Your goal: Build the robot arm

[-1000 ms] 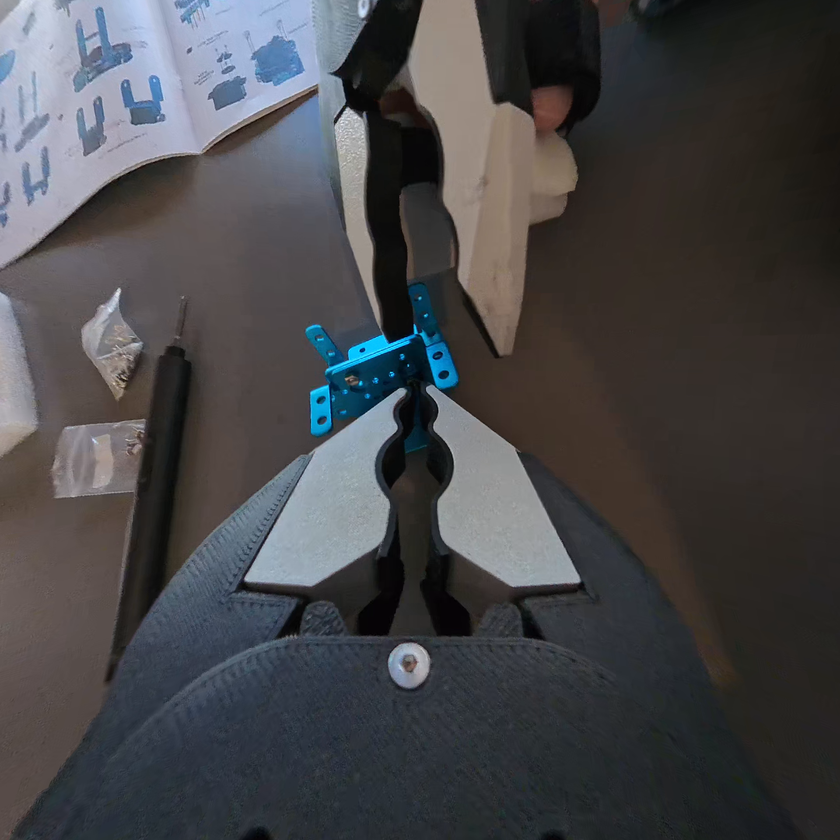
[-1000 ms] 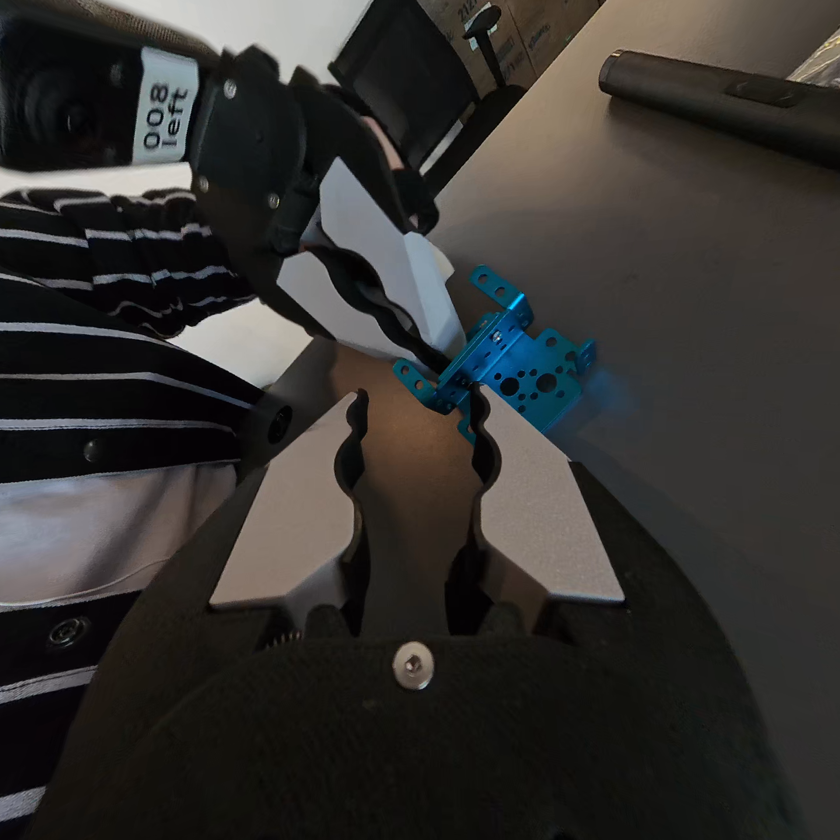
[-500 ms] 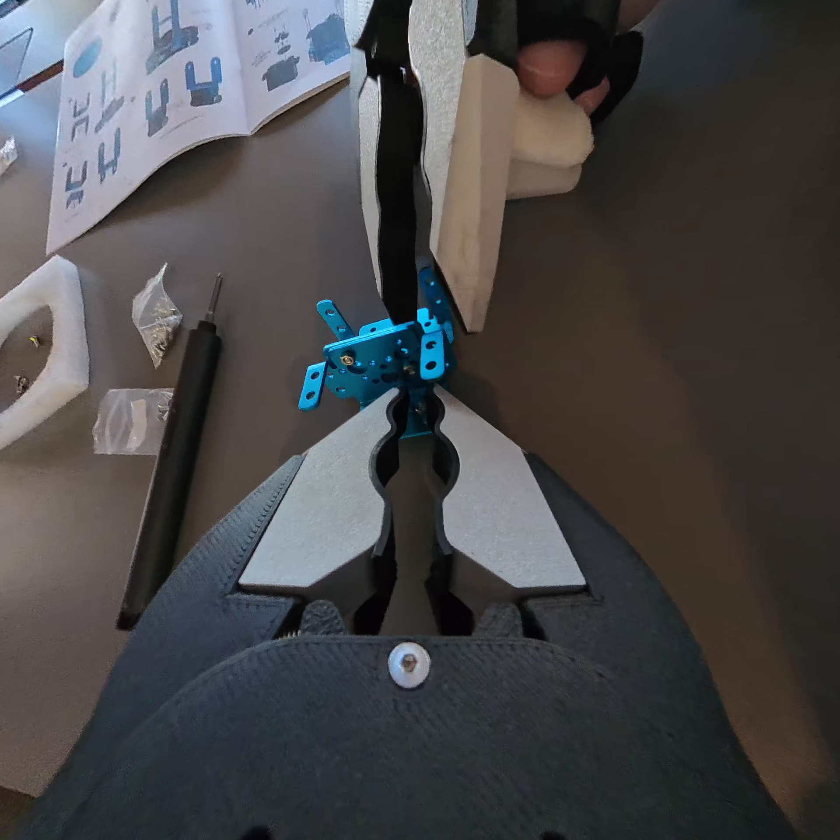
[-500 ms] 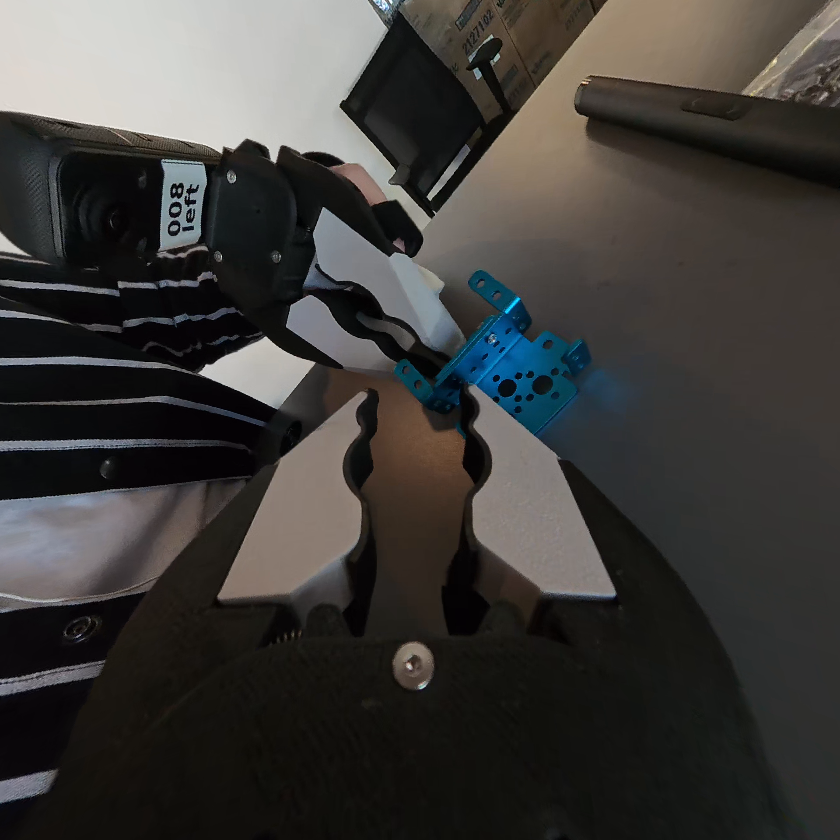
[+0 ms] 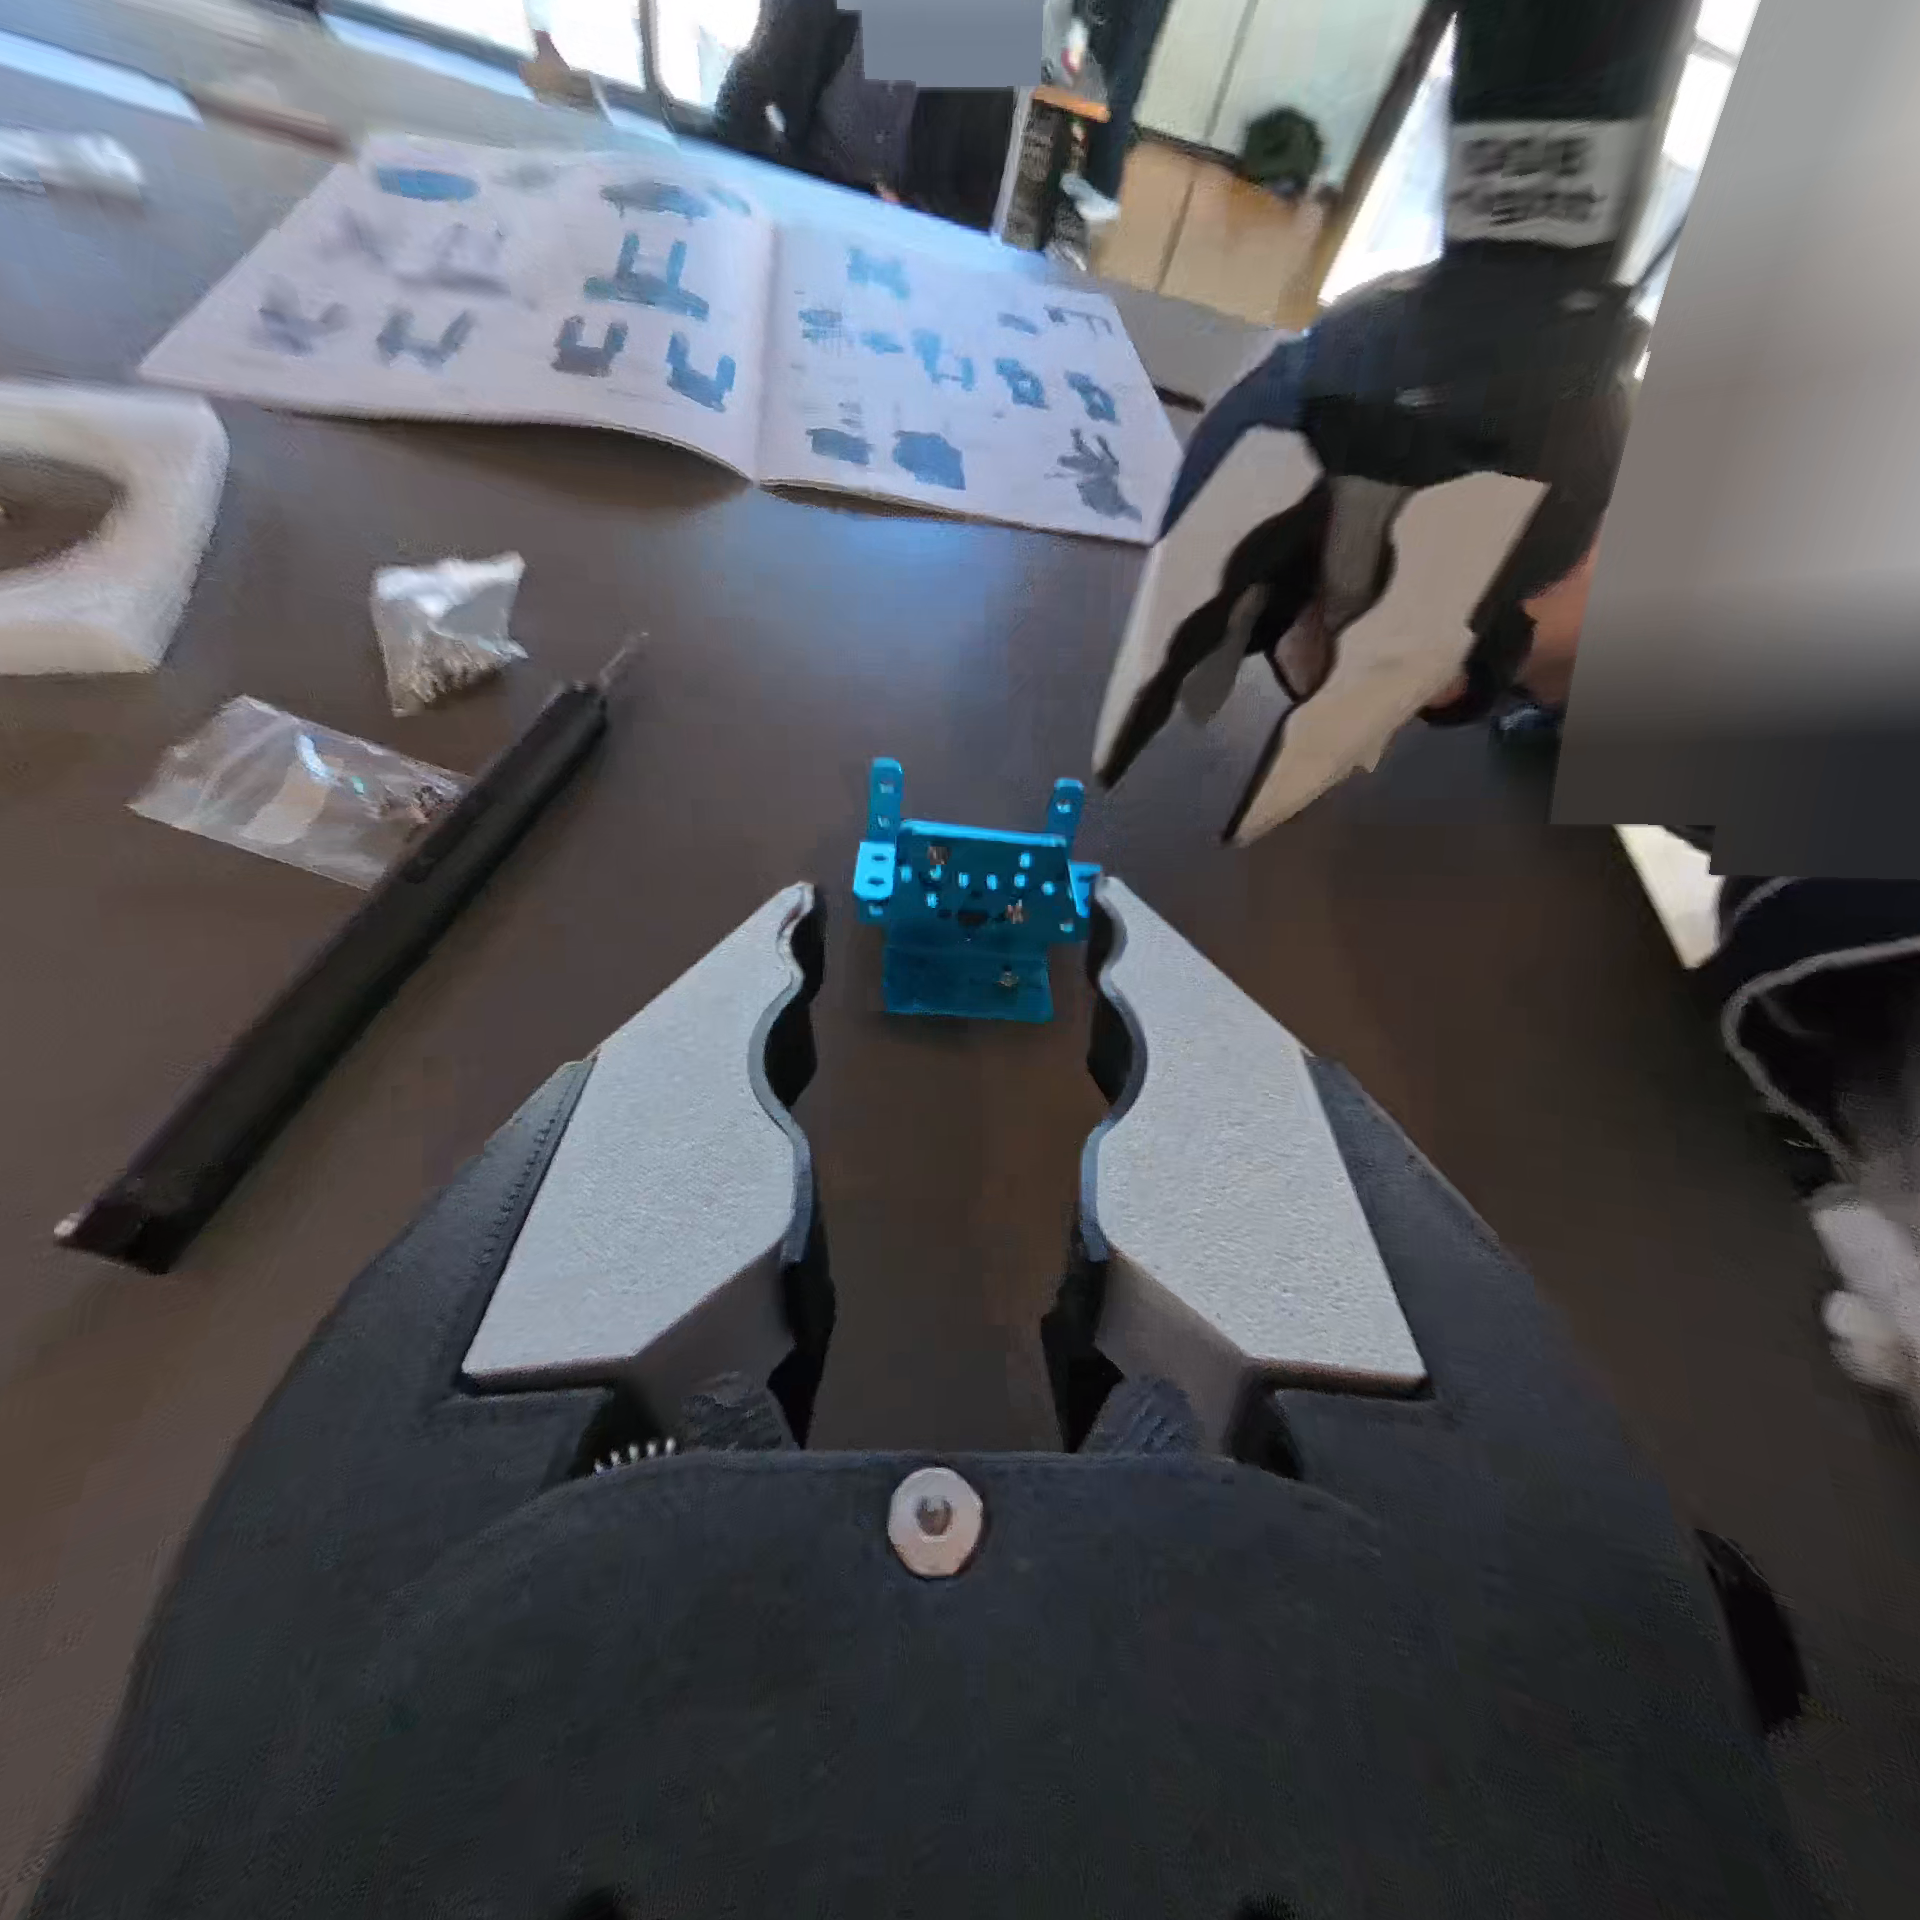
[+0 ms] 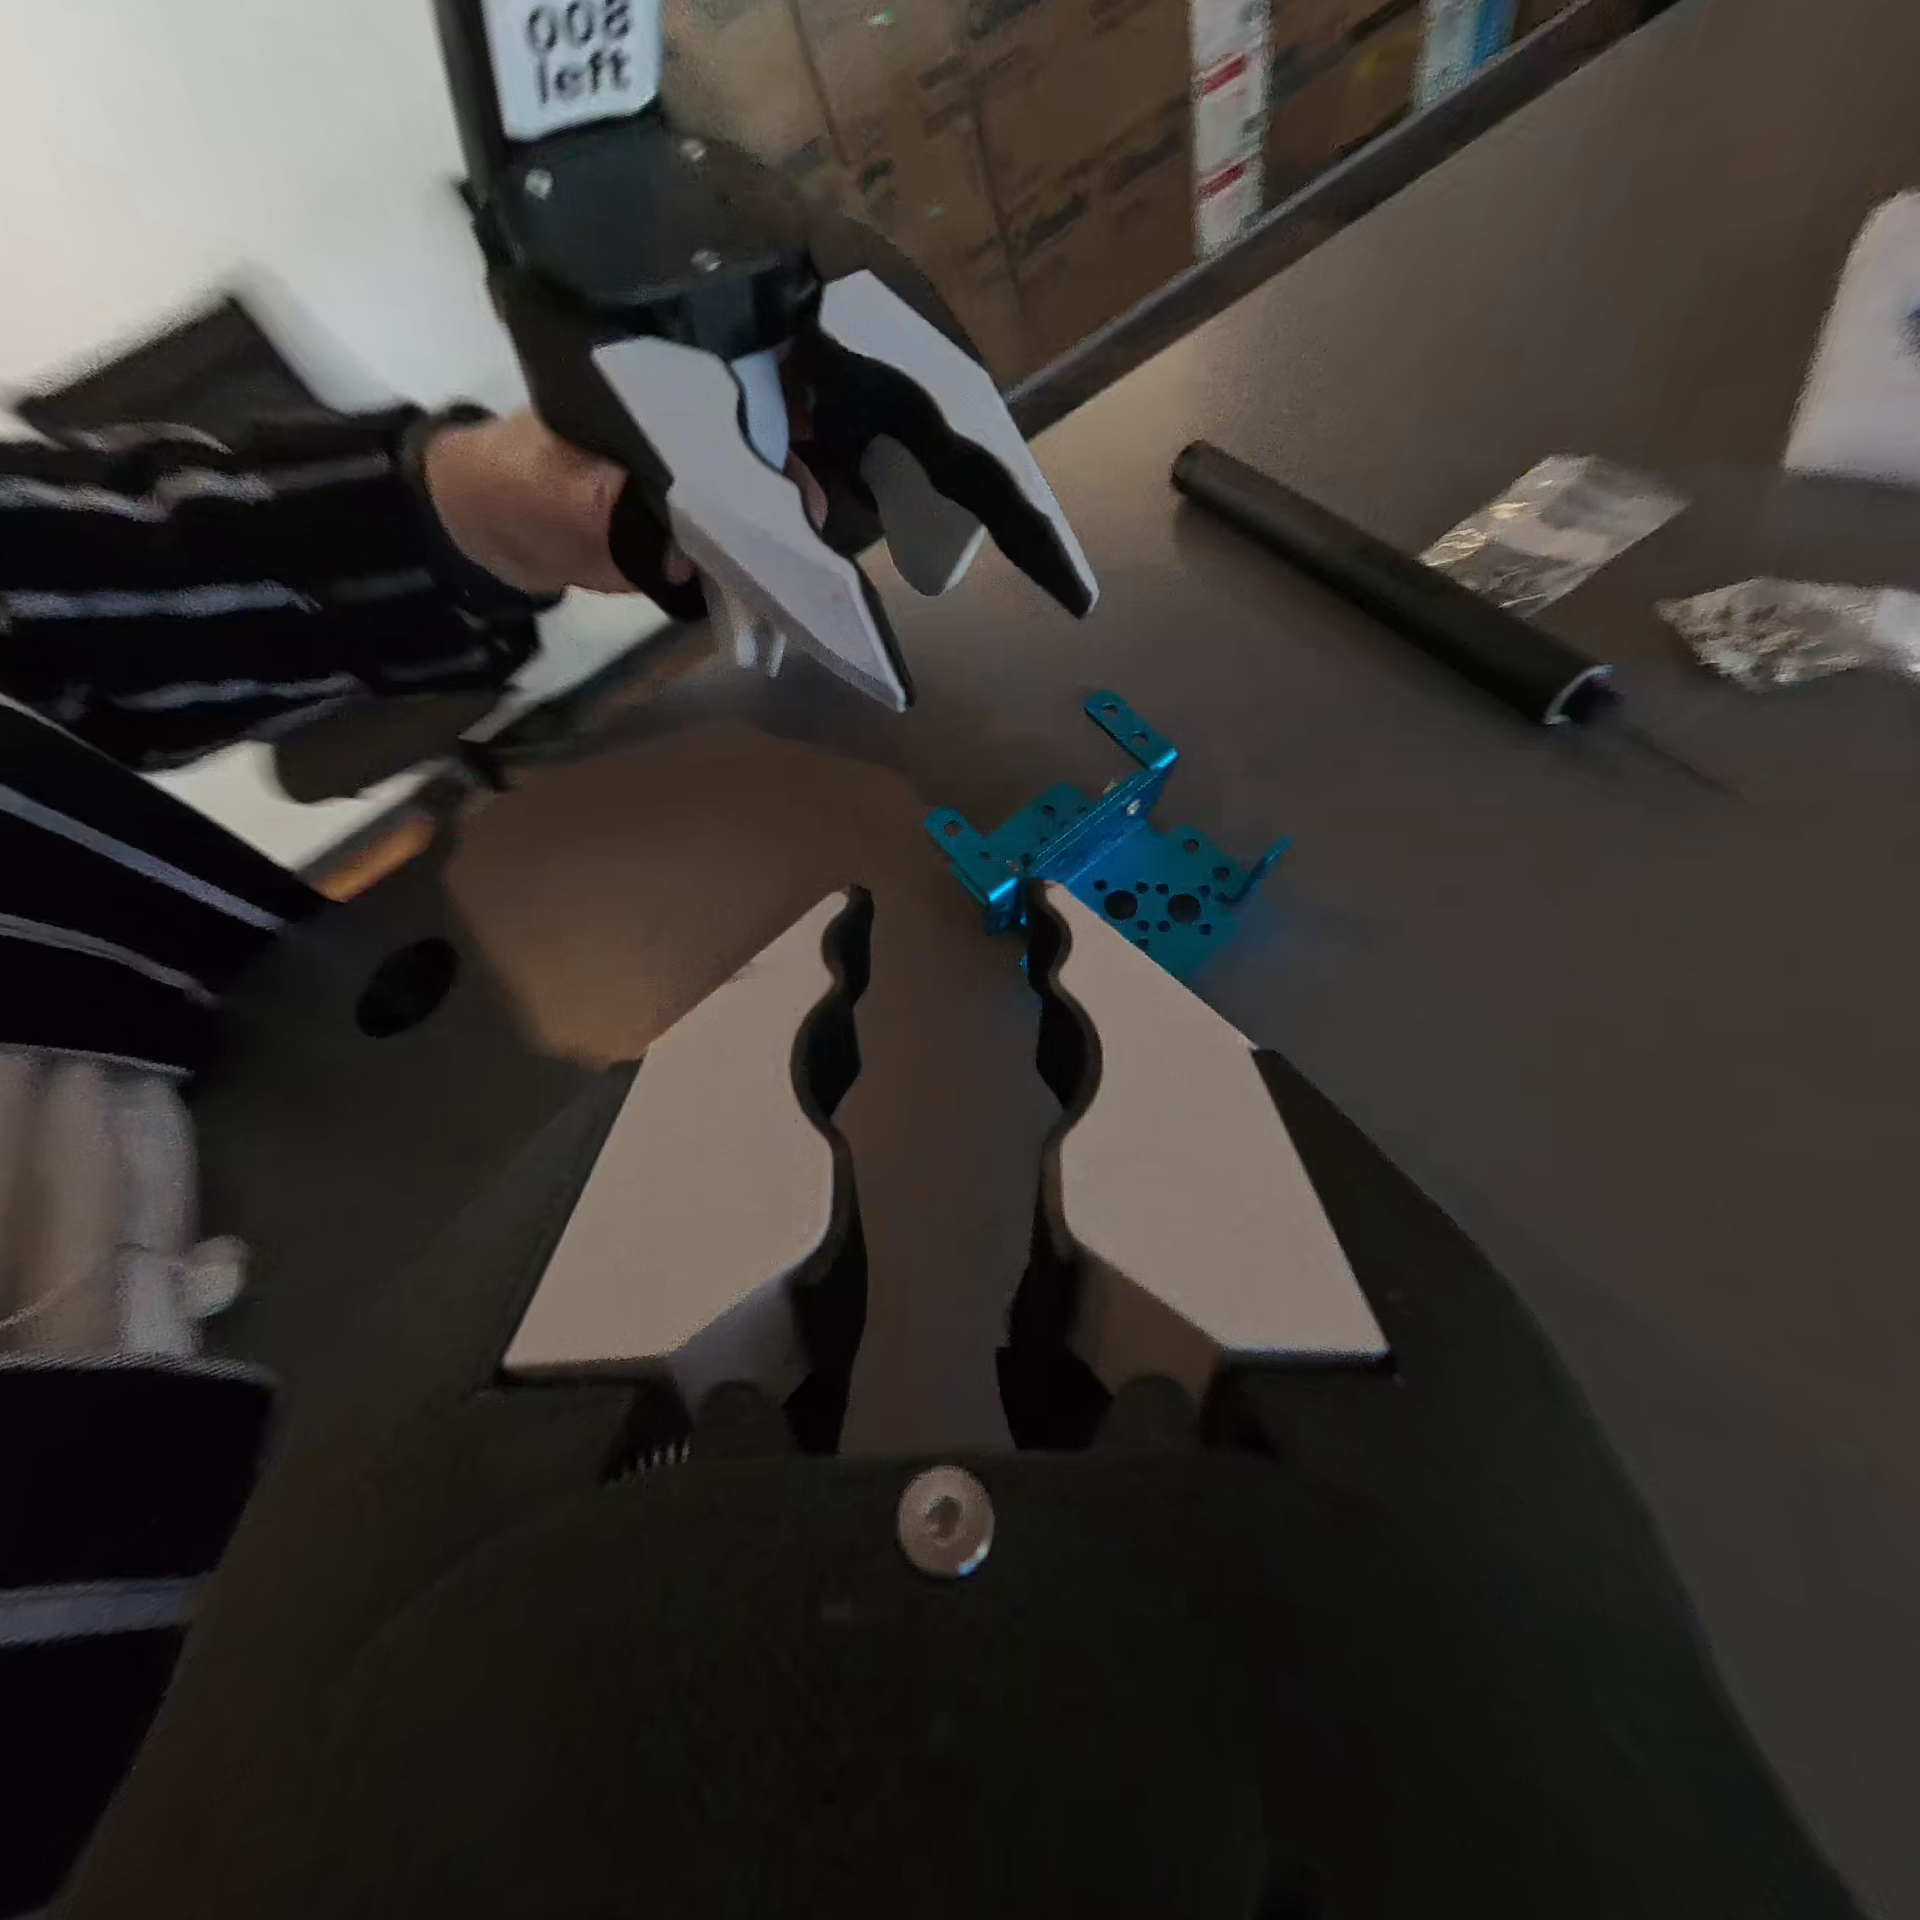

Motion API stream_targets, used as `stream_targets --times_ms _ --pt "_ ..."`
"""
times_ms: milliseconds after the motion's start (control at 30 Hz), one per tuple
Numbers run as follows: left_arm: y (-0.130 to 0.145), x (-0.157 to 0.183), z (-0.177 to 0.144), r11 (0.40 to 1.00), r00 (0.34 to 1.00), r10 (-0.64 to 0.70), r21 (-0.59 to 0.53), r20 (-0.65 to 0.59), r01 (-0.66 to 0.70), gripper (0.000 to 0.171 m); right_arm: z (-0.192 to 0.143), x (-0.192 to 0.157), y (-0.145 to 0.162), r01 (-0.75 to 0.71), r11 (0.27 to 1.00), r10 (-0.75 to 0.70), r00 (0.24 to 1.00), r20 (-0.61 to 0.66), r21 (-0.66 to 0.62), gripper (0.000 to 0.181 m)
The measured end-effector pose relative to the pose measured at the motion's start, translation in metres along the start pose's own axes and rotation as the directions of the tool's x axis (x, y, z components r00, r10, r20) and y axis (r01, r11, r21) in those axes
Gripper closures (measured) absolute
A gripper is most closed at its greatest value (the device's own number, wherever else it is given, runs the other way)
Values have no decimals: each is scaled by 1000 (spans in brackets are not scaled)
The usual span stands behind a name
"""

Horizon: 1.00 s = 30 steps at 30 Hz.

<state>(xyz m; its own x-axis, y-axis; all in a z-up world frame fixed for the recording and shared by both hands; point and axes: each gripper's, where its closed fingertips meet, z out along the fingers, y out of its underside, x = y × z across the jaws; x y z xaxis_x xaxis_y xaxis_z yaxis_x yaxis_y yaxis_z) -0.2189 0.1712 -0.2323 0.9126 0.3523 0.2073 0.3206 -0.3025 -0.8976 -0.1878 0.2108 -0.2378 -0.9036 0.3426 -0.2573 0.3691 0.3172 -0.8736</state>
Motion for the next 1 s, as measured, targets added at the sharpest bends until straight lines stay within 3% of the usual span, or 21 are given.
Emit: stream_targets --times_ms 100,233,400,600,800,933,1000 --pt "15 -7 5 995 995 -63 -78 -81 57 116 3 -4 17 22 996 -36 988 -153 -90 160" --pt "33 -4 19 971 983 -107 -227 -148 71 114 25 -15 26 -101 987 86 989 -120 -124 163" --pt "42 6 26 949 985 -42 -315 -168 -13 122 37 -5 26 -94 984 57 971 -231 -153 163" --pt "43 18 25 949 971 -91 -315 -221 17 125 22 11 27 -126 982 69 935 -348 -143 158" --pt "45 54 34 951 957 -40 -305 -289 -52 124 -6 44 37 -117 978 33 906 -421 -175 150" --pt "27 51 34 980 981 5 -193 -193 -43 131 -18 54 34 -106 987 54 925 -377 -119 149" --pt "11 36 30 992 995 9 -123 -99 -22 137 -22 51 30 -34 995 -5 926 -377 -97 149"
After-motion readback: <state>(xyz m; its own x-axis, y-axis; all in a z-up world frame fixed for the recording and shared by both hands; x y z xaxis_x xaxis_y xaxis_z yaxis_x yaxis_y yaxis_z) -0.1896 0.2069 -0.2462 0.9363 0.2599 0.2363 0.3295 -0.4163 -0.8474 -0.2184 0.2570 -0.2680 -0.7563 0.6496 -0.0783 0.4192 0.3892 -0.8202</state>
